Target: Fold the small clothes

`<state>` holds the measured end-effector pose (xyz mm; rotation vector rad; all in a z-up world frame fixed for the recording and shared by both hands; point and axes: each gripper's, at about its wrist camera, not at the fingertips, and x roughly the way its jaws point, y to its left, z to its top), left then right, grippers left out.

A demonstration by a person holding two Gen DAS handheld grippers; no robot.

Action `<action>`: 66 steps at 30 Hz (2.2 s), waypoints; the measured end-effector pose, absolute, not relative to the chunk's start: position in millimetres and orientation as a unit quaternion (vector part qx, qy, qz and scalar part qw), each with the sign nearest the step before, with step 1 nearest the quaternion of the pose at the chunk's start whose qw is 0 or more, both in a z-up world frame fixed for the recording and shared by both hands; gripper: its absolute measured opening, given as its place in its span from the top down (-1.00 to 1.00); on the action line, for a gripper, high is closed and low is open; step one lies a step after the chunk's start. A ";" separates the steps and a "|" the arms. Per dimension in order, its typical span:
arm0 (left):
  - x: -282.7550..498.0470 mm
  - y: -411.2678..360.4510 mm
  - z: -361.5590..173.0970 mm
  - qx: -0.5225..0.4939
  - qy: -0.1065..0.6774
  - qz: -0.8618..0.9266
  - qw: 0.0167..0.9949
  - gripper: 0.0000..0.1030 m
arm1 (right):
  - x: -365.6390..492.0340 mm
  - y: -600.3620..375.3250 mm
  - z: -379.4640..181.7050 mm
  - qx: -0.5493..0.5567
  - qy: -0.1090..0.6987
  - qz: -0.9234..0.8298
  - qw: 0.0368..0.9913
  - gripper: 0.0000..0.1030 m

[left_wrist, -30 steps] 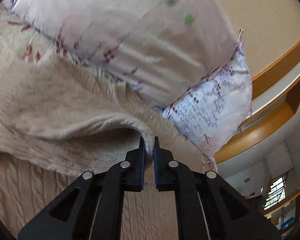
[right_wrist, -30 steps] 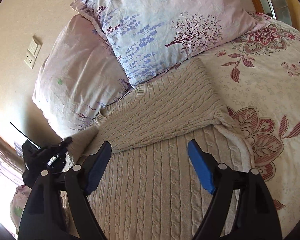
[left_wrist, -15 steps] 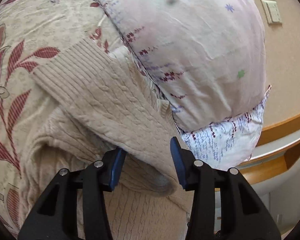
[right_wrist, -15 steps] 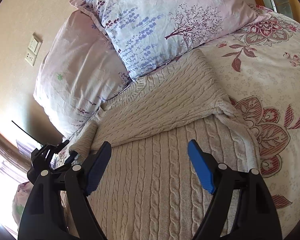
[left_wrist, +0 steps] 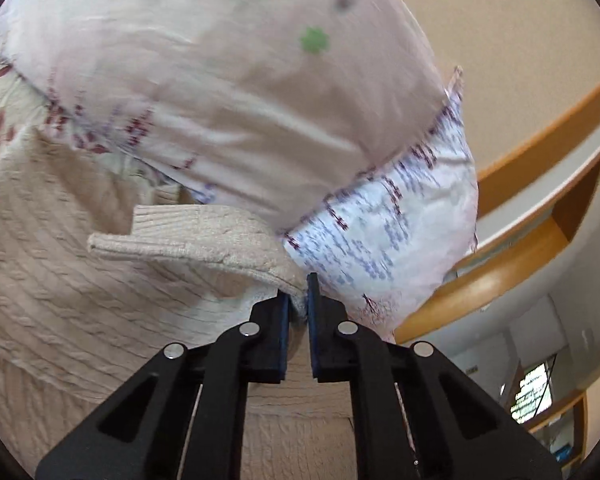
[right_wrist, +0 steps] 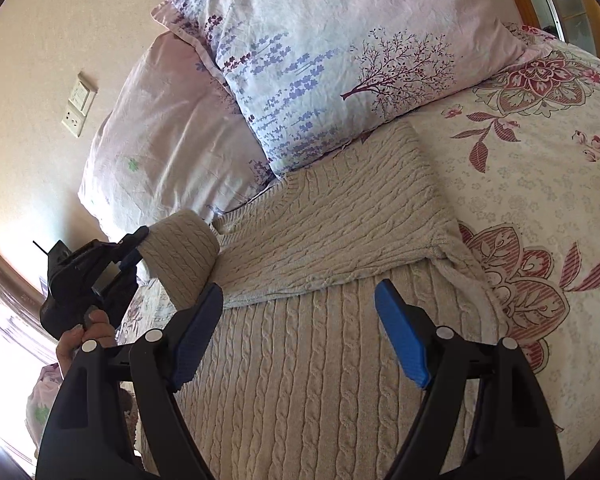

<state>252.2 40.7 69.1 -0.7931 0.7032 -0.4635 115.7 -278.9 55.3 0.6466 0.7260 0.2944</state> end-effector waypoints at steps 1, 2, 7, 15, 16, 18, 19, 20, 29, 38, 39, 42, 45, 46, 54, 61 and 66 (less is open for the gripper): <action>253.8 24.2 68.2 -0.358 0.338 -0.231 0.839 0.85 | 116.5 -281.7 56.1 0.312 0.347 0.140 0.873 -0.55; 255.1 7.8 65.7 -0.338 0.346 -0.241 0.841 0.85 | 117.3 -284.3 56.5 0.314 0.346 0.139 0.873 -0.55; 261.4 -59.7 33.2 -0.206 0.425 -0.263 0.841 0.54 | 125.8 -297.1 53.9 0.336 0.353 0.135 0.863 -0.54; 221.7 -20.5 56.7 -0.135 0.394 -0.285 0.864 -0.53 | 160.4 -278.5 54.5 0.349 0.400 0.162 0.832 -0.14; 218.2 -2.4 62.3 -0.133 0.381 -0.271 0.874 -0.53 | 164.2 -271.7 55.7 0.339 0.406 0.161 0.833 -0.13; 212.1 39.5 71.2 -0.118 0.361 -0.214 0.900 -0.52 | 171.5 -249.7 62.4 0.292 0.414 0.155 0.848 -0.13; 210.4 62.3 73.0 -0.114 0.356 -0.179 0.910 -0.52 | 176.3 -236.1 68.3 0.264 0.416 0.158 0.856 -0.13; 210.4 84.6 73.1 -0.115 0.355 -0.147 0.916 -0.51 | 180.0 -221.6 73.8 0.236 0.416 0.160 0.863 -0.13; 214.6 163.9 38.7 -0.121 0.415 -0.025 0.902 -0.45 | 227.7 -80.5 80.4 -0.016 0.413 0.120 0.903 -0.13; 223.7 168.3 17.3 -0.146 0.440 -0.045 0.885 -0.26 | 228.8 -160.5 56.3 0.118 0.414 0.026 0.902 0.84; 224.2 169.2 17.1 -0.149 0.439 -0.049 0.885 -0.19 | 223.3 -177.7 53.1 0.161 0.414 0.032 0.895 0.83; 227.1 175.2 16.4 -0.185 0.439 -0.066 0.877 -0.06 | 213.1 -218.6 38.2 0.272 0.430 0.067 0.858 0.59; 231.4 182.1 14.4 -0.221 0.439 -0.073 0.868 0.03 | 210.5 -244.0 27.9 0.332 0.433 0.079 0.834 0.49; 232.0 184.4 13.6 -0.234 0.438 -0.075 0.865 0.05 | 210.8 -250.1 26.0 0.341 0.432 0.077 0.831 0.49; 243.8 194.2 8.6 -0.285 0.441 -0.083 0.847 0.46 | 217.9 -271.4 13.1 0.389 0.433 0.074 0.810 0.64; 242.3 209.0 12.0 -0.307 0.409 -0.072 0.856 0.84 | 203.8 -254.5 54.6 0.321 0.344 0.110 0.876 0.85; 243.8 211.8 1.4 -0.309 0.418 -0.058 0.852 0.84 | 212.7 -266.5 21.1 0.295 0.412 0.021 0.862 0.86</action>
